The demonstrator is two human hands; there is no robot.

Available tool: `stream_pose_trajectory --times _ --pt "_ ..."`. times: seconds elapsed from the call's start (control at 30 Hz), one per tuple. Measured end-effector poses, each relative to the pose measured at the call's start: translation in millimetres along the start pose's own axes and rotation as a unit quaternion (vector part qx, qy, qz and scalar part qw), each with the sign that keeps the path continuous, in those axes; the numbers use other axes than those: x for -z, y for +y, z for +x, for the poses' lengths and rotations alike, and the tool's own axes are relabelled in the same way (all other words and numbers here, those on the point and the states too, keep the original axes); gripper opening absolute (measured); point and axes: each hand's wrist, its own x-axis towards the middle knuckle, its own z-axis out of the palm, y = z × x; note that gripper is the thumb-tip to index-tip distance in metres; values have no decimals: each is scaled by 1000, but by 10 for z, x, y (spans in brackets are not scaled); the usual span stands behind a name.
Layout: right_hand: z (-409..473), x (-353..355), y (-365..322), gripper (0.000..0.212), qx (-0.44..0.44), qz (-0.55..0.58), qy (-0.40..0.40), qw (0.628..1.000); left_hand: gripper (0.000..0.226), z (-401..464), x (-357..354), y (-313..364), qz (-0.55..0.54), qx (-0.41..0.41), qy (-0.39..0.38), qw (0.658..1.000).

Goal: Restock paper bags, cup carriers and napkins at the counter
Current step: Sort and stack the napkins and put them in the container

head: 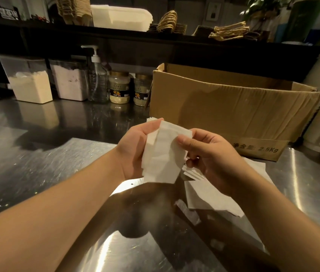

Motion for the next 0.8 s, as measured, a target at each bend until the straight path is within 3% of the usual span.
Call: stream_pose_trajectory --times 0.17,0.37,0.6,0.7,0.8 --pt "15 -102 60 36 -27 20 48 998 60 3 -16 -28 48 -10 -1 999" --pt "32 -100 108 30 -65 11 98 993 78 12 -24 -20 43 7 -39 998" --pt "13 -153 127 20 -60 9 115 992 53 -15 -26 -61 68 -9 -47 997" --pt "21 -169 160 24 -41 -46 143 988 58 11 -14 -81 99 -1 -38 994" --pt "33 -163 204 28 55 -185 181 964 52 20 -20 -78 85 9 -38 996"
